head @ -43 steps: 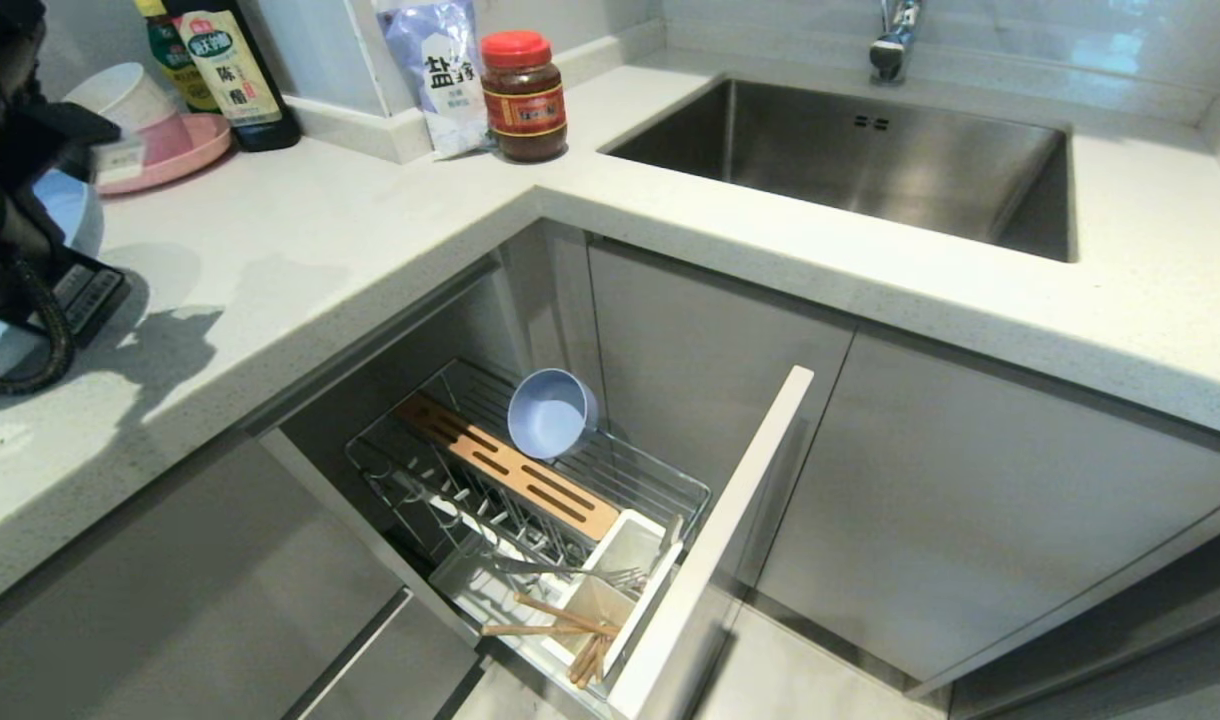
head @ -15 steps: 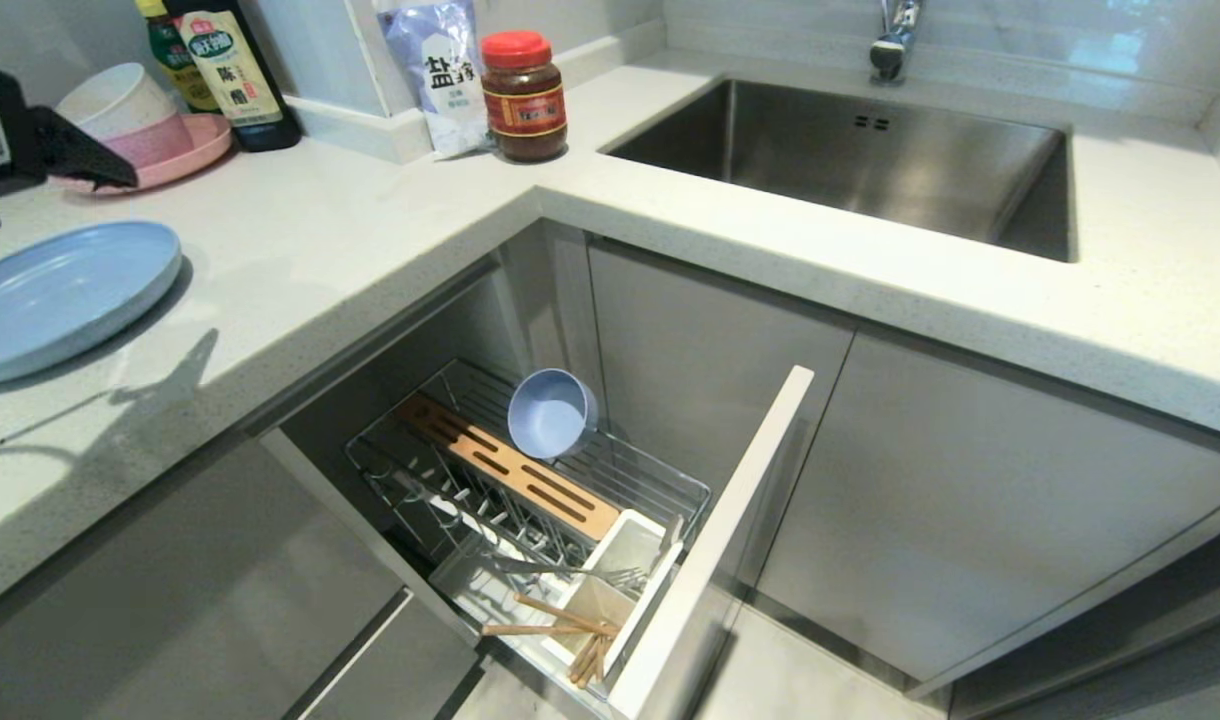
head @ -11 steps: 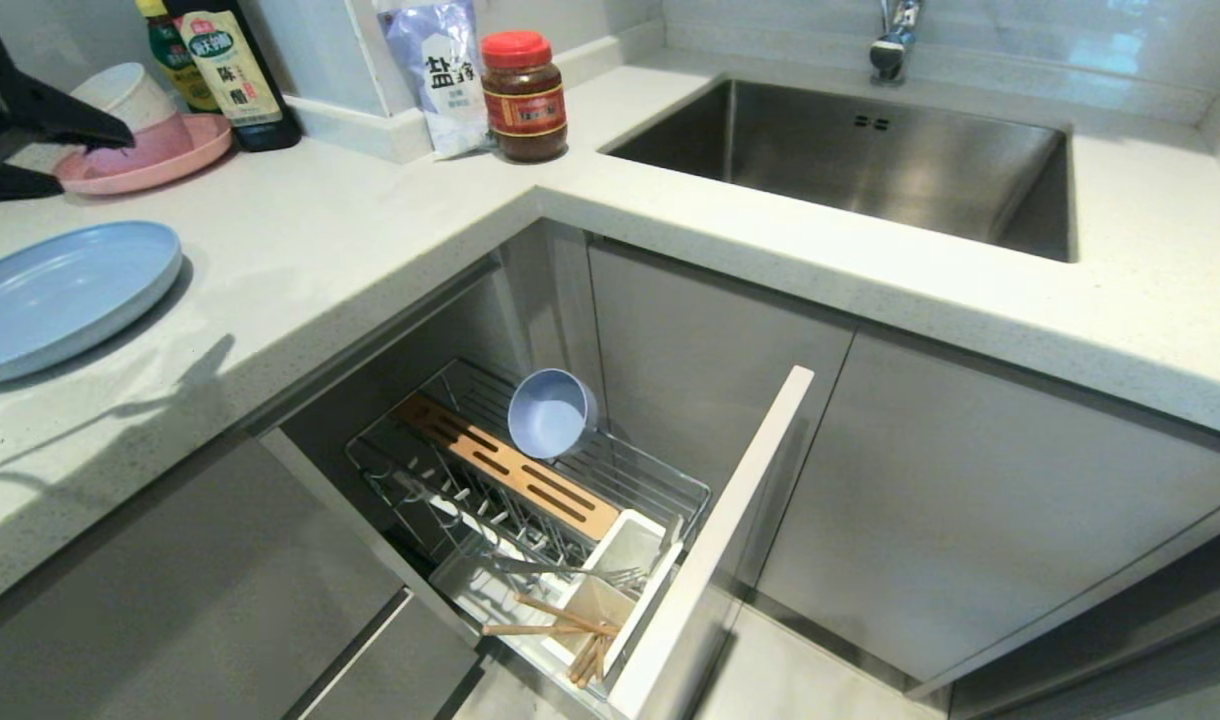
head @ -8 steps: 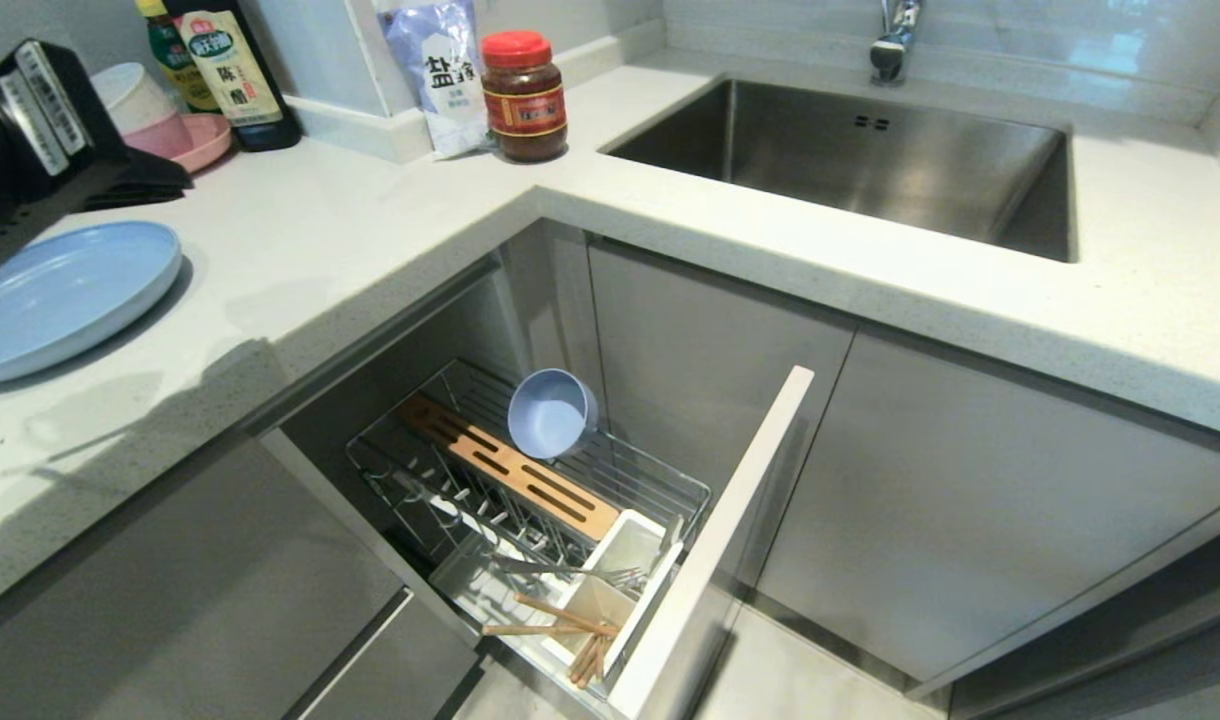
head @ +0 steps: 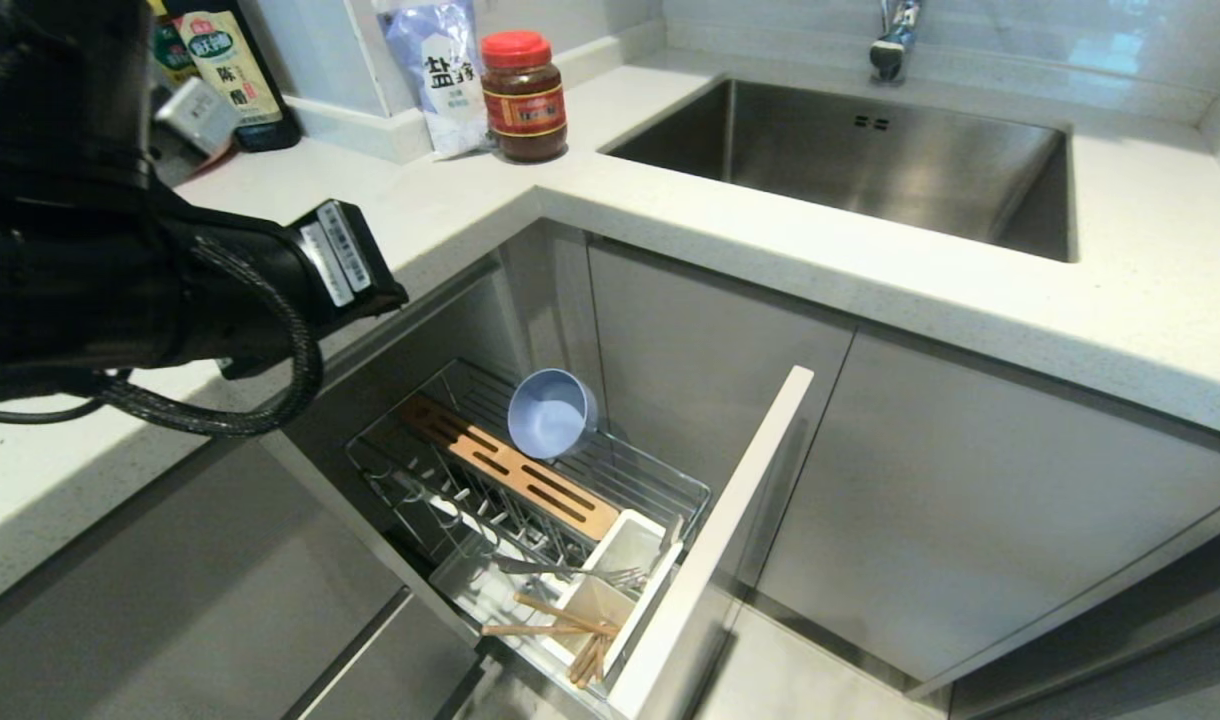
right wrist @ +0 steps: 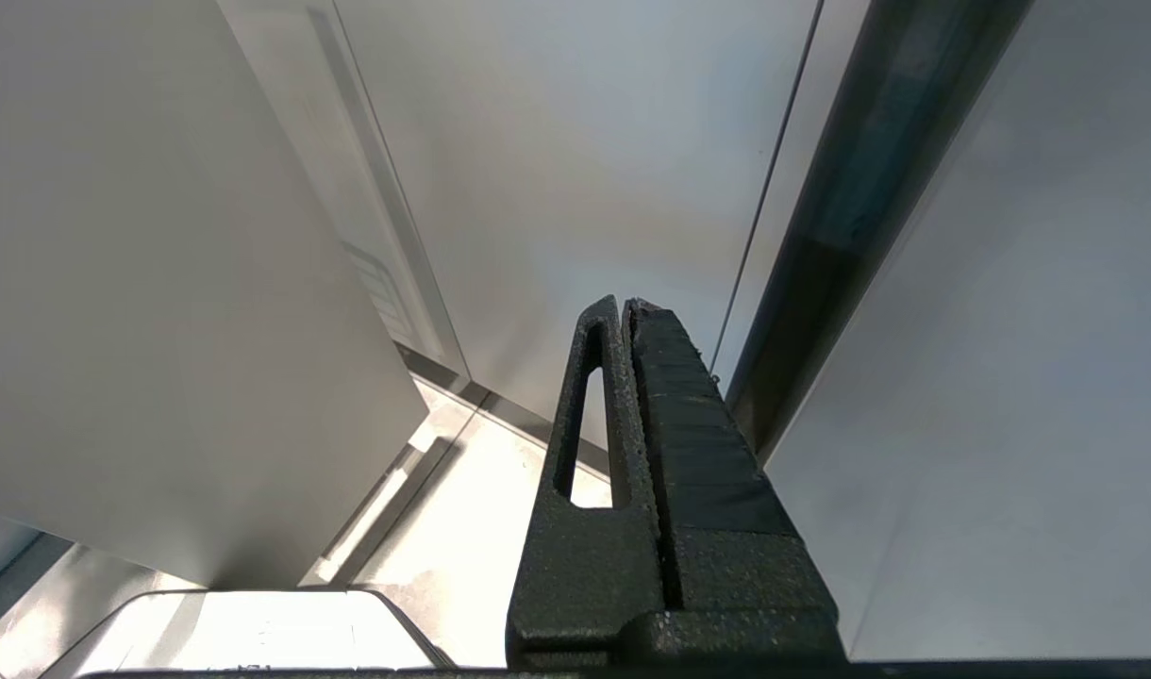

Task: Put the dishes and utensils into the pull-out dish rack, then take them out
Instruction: Take the bowl out of the cupboard

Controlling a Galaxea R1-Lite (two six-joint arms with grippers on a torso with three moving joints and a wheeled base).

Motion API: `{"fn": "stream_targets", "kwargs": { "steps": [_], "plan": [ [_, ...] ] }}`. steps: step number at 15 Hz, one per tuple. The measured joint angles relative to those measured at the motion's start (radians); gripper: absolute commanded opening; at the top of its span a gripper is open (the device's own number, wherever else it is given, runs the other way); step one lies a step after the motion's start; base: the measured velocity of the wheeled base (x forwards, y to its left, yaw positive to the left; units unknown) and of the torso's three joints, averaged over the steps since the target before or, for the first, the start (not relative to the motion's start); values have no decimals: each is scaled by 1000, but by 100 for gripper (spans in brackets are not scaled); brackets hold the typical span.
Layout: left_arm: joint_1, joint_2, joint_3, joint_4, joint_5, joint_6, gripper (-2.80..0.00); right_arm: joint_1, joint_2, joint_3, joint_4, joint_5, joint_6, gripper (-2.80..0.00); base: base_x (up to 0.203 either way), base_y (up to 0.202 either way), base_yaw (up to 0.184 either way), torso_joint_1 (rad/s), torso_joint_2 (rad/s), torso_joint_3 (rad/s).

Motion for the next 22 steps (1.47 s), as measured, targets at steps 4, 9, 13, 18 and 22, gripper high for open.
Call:
{"fn": "stream_targets", "kwargs": {
  "steps": [4, 9, 13, 18, 22],
  "plan": [
    [-3, 119, 8, -2, -1, -46, -280, 0, 0, 0, 0, 0, 0, -280, 0, 0, 0, 0, 0, 0],
    [15, 241, 9, -20, -9, -78, -280, 0, 0, 0, 0, 0, 0, -280, 0, 0, 0, 0, 0, 0],
    [55, 305, 18, -98, -95, -74, -280, 0, 0, 0, 0, 0, 0, -280, 0, 0, 0, 0, 0, 0],
    [101, 353, 26, -137, -207, -57, 0, 0, 0, 0, 0, 0, 0, -280, 0, 0, 0, 0, 0, 0],
    [109, 395, 16, -196, -208, -38, 0, 0, 0, 0, 0, 0, 0, -280, 0, 0, 0, 0, 0, 0]
  ]
}}
